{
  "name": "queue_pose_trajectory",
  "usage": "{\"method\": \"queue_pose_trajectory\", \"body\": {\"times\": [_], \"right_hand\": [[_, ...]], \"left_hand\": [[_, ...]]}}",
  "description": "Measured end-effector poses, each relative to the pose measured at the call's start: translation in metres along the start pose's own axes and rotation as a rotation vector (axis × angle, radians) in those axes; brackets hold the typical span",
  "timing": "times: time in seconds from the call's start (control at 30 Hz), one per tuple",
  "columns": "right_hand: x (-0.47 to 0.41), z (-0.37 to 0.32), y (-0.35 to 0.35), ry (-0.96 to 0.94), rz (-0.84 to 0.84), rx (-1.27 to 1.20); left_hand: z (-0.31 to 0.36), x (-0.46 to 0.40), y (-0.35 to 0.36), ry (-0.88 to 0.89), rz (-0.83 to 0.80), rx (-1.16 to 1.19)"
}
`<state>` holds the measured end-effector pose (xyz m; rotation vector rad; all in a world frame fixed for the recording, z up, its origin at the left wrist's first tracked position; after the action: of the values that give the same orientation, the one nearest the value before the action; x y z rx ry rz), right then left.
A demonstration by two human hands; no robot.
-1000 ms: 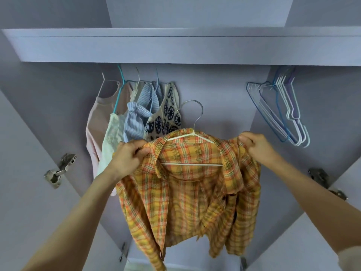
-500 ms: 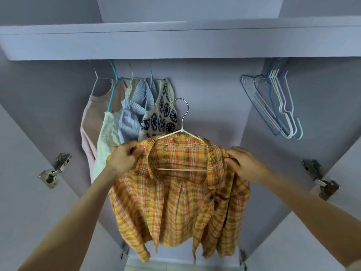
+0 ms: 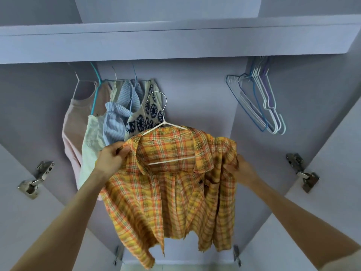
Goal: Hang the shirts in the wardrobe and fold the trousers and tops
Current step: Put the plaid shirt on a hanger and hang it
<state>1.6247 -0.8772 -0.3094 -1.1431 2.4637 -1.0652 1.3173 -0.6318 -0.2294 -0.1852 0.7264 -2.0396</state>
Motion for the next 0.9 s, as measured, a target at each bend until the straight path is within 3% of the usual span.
{"method": "queue_pose_trajectory", "body": {"times": [0.13, 0.23, 0.33, 0.4, 0.5, 0.6, 0.7, 0.8, 0.9], "right_hand": [[-0.004, -0.017, -0.022, -0.052, 0.258, 0.028], [-0.004, -0.033, -0.047, -0.146, 0.363, -0.046], [-0.012, -0.033, -0.066, -0.084, 0.402, -0.124], [-0.016, -0.033, -0.067, 0.01, 0.339, -0.136], [-0.017, -0.035, -0.063, 0.069, 0.276, 0.038], [-0.002, -0.058, -0.048, -0.211, 0.186, 0.046], [0.012, -0.084, -0.022, -0.525, 0.012, 0.282], [0.02, -0.088, -0.009, -0.542, -0.158, 0.445], [0.021, -0.076, -0.015, -0.481, -0.219, 0.407]], "left_hand": [[-0.003, 0.001, -0.008, -0.033, 0.067, -0.108], [-0.009, 0.007, -0.02, -0.013, 0.095, -0.154], [-0.01, 0.012, -0.025, 0.031, 0.065, -0.081], [-0.009, 0.016, -0.028, 0.057, 0.039, -0.06], [-0.01, 0.019, -0.03, 0.079, 0.05, -0.065], [-0.008, 0.018, -0.025, 0.087, 0.042, -0.103], [0.002, 0.015, -0.014, 0.115, 0.023, -0.163], [0.01, 0.015, 0.002, 0.149, -0.022, -0.17], [0.004, 0.011, 0.026, 0.071, -0.118, -0.12]]}}
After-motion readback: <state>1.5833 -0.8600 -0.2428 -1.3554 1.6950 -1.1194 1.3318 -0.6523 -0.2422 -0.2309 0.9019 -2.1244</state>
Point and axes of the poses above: each hand's wrist, its own x-axis away from the middle knuckle, its own y-axis out of the palm, z = x × y, the point moved 7 cm from there along -x, towards the middle knuckle, and after that the axes turned 4 degrees about -z, right-handed, at the moved point
